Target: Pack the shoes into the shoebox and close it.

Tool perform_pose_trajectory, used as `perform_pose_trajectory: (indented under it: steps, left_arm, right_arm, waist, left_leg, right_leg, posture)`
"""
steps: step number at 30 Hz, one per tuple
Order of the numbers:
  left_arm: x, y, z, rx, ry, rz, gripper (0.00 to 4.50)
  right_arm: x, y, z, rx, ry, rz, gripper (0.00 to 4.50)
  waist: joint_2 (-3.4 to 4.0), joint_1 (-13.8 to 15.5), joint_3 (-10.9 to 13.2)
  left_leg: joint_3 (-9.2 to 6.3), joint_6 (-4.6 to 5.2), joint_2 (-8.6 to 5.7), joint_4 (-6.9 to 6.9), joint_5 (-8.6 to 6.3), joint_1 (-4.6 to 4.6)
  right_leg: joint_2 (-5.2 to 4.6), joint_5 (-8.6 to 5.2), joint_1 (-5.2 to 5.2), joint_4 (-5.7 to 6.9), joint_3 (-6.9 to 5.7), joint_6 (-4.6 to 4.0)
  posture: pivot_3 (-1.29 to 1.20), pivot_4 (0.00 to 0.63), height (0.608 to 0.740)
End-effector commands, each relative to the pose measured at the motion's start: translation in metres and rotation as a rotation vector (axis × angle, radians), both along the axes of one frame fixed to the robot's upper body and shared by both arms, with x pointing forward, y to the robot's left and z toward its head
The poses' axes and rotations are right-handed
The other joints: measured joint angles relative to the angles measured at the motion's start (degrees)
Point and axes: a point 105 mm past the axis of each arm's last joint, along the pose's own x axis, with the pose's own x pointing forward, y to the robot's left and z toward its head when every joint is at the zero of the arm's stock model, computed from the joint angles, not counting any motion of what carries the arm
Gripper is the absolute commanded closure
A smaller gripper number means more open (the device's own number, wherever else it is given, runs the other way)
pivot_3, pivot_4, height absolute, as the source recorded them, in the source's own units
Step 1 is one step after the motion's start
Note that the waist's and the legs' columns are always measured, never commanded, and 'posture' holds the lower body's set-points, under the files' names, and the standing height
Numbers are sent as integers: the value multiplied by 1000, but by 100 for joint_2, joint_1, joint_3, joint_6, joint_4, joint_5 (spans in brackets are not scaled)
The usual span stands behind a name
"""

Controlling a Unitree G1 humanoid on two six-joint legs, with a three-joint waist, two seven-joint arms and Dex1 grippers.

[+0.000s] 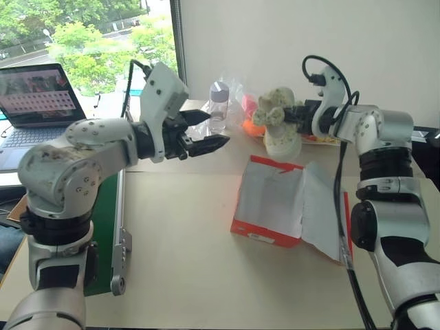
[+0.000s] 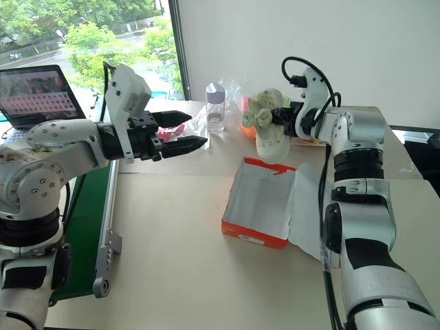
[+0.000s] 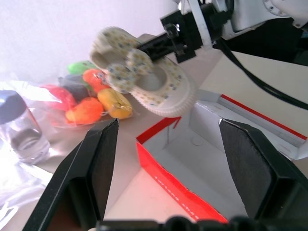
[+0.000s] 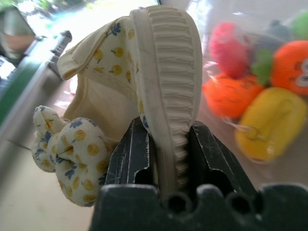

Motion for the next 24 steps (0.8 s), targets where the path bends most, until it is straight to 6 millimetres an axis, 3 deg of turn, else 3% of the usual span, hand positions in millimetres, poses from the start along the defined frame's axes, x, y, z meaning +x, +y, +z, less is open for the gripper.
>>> perform_pose_trajectory:
  steps: [1,5,8,13,19,24]
  left_arm:
    - [1,-1,6,-2,-59,3,960]
    - [1,-7,-6,-14,-37,-12,960]
    - [2,-14,-13,-27,-23,-32,960]
    - [10,-18,-19,-40,-11,-35,960]
    - [14,-26,-22,-28,-11,-69,960]
    - [16,-28,-21,-24,-17,-81,960]
  right_arm:
    - [-15,6,11,20,38,13,3904]
    - [-39,23,4,102,140,58,3904]
    - [-53,25,-5,106,179,49,3904]
    - [-60,15,-34,81,216,-28,3904]
    - [-73,-1,-88,-36,312,-177,3904]
    - [-77,-8,-99,-121,309,-228,3904]
  waist:
    - [0,-1,1]
    - [4,-3,2]
    - [4,22,2]
    - [5,72,2]
    - [5,36,2]
    - [5,-6,2]
  left_leg:
    - [1,-1,0,-1,1,0]
    - [2,-2,2,-1,1,1]
    - [1,-2,3,0,2,1]
    - [-1,0,-3,6,0,1]
    - [-1,0,-1,3,0,1]
    - [3,0,-2,6,1,5]
  right_leg:
    - [0,0,-1,0,2,1]
    - [2,5,-2,3,4,-6]
    - [3,5,-2,5,-1,-6]
    - [-4,2,7,0,-7,0]
    - [1,1,5,0,-6,1]
    - [2,-11,4,4,4,25]
  posture:
    - [0,150,740]
    - [0,150,740]
    - [0,150,740]
    - [0,150,740]
    - [0,150,740]
    - [0,150,740]
